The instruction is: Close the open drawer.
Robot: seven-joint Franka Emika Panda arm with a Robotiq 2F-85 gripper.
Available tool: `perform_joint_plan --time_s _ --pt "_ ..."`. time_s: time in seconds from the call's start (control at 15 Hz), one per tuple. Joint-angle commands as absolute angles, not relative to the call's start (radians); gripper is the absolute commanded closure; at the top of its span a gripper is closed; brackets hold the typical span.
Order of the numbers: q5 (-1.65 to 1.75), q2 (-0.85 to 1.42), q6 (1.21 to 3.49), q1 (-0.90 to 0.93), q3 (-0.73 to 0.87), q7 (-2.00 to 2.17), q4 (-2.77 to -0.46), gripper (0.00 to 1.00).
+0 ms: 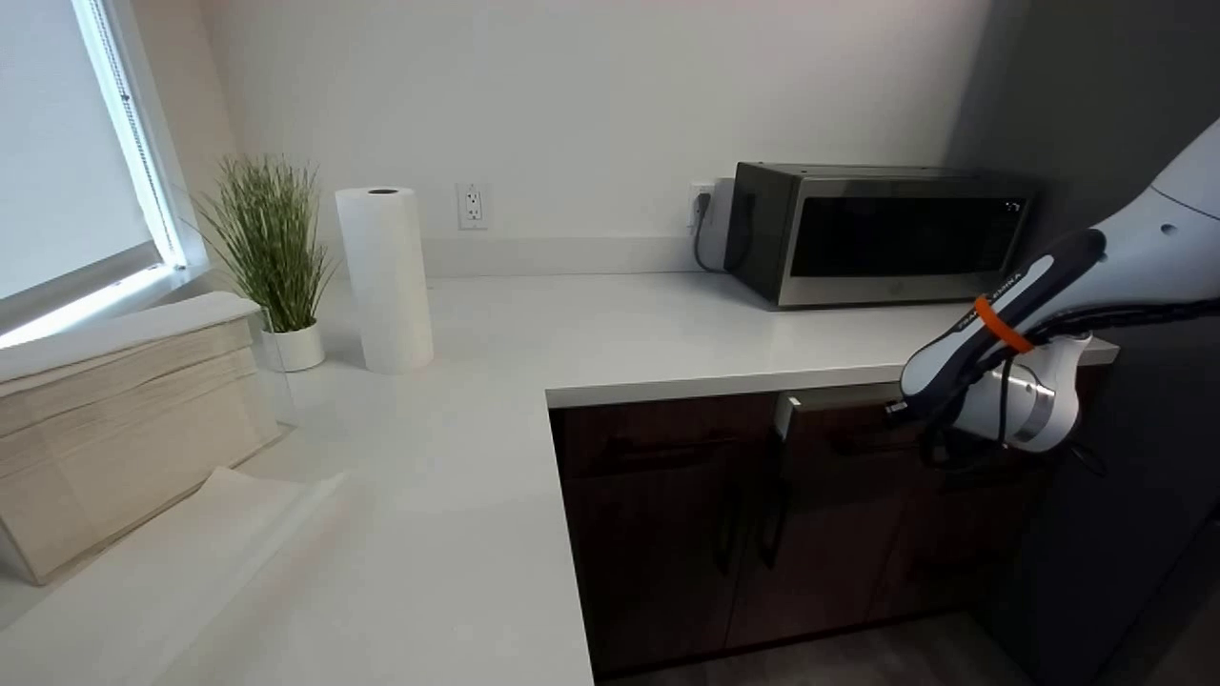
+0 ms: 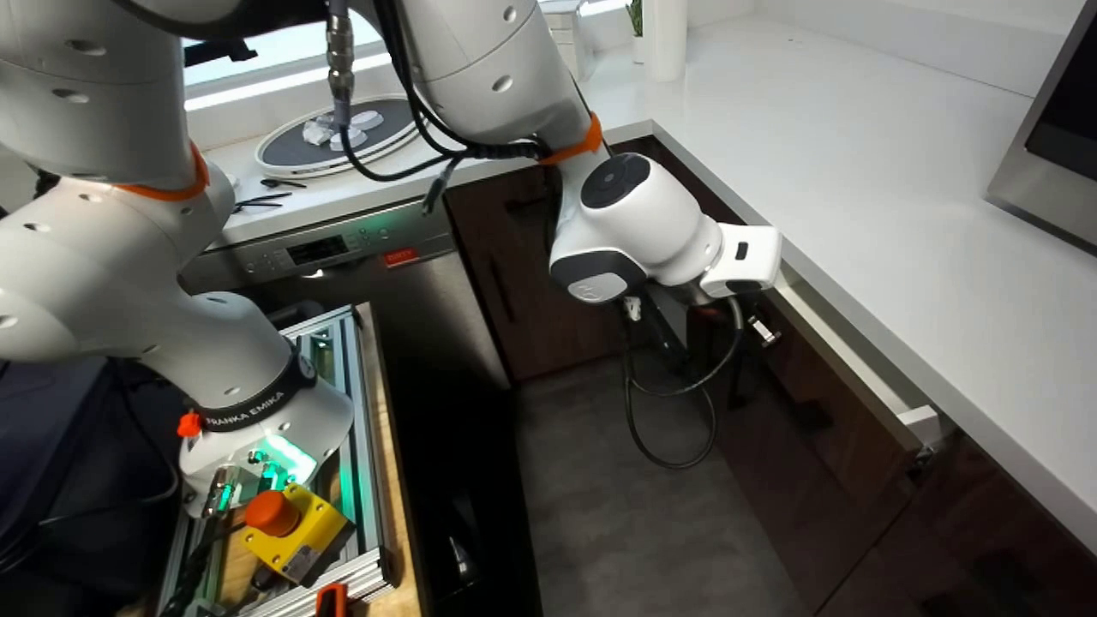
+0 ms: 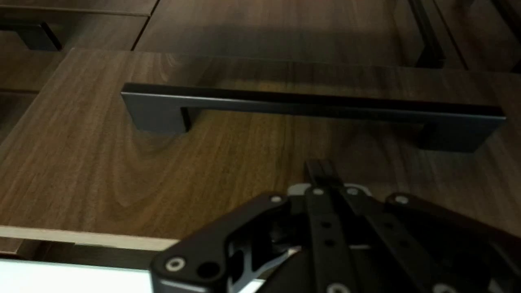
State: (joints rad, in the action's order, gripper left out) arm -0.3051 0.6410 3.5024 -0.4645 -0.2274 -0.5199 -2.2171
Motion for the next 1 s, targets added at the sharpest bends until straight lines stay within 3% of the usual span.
perform_joint_plan --time_s 0.0,0.33,0.4,0.93 --pt "-0.236 0.764 3.59 -0.536 -0.285 -0.504 -2.107 1.0" --pt "-0.113 0.868 3.739 -0.598 -0.334 -0.499 -2.033 1.0" --pt "0.029 0.857 3.749 -0.502 -0.199 -0.311 -2.033 1.0" --pt "0.179 0.922 3.938 -0.389 -0.025 -0.07 -1.965 1.0"
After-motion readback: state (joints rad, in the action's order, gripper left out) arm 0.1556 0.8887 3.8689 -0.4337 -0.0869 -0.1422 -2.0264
